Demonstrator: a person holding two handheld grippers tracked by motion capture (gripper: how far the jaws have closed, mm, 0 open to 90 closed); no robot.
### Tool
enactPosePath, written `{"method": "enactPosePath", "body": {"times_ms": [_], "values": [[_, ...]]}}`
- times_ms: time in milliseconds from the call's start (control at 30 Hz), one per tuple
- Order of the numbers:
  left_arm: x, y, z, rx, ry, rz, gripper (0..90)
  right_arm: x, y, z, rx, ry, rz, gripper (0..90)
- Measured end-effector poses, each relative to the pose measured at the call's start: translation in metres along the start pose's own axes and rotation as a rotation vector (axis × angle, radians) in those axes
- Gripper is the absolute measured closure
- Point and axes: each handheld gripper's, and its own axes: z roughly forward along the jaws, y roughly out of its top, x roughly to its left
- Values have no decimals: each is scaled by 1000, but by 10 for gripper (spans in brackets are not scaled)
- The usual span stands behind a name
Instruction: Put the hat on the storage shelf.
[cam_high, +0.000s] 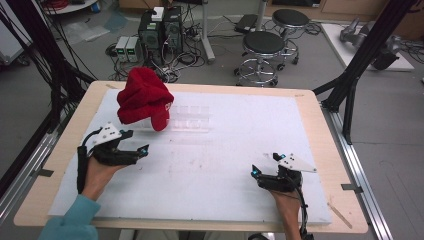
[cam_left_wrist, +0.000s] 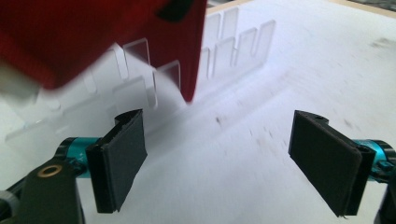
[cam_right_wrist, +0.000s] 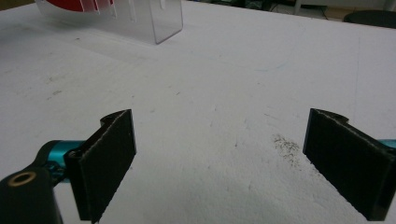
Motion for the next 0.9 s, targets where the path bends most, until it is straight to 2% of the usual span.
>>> {"method": "enactPosePath", "body": {"times_ms": [167, 367, 433, 500, 600, 633, 700, 800, 867, 900], "values": [[7, -30, -25, -43, -29, 15, 195, 0, 0, 0, 0, 1, -7, 83], [7, -60, -41, -115, -50, 17, 194, 1, 0, 0, -5, -8, -19, 83], [9, -67, -43, -137, -59, -2, 192, 2, 0, -1, -8, -9, -20, 83], [8, -72, -43, -146, -60, -3, 191, 2, 0, -2, -15, -13, -27, 83], [9, -73, -45, -183, -63, 8, 189, 3, -1, -3, -29, -9, -31, 83], [10, -73, -44, -183, -61, -7, 191, 3, -1, -3, -32, -10, -31, 84], [11, -73, -44, -184, -60, -24, 191, 3, -5, -10, -118, -32, -21, 84], [12, -74, -45, -187, -63, -35, 191, 0, -11, -20, -229, -32, 28, 84], [12, -74, -45, -194, -62, -32, 191, 0, -12, -22, -243, -32, 38, 84], [12, -74, -45, -197, -60, -30, 191, 0, -12, -21, -242, -34, 27, 84]]}}
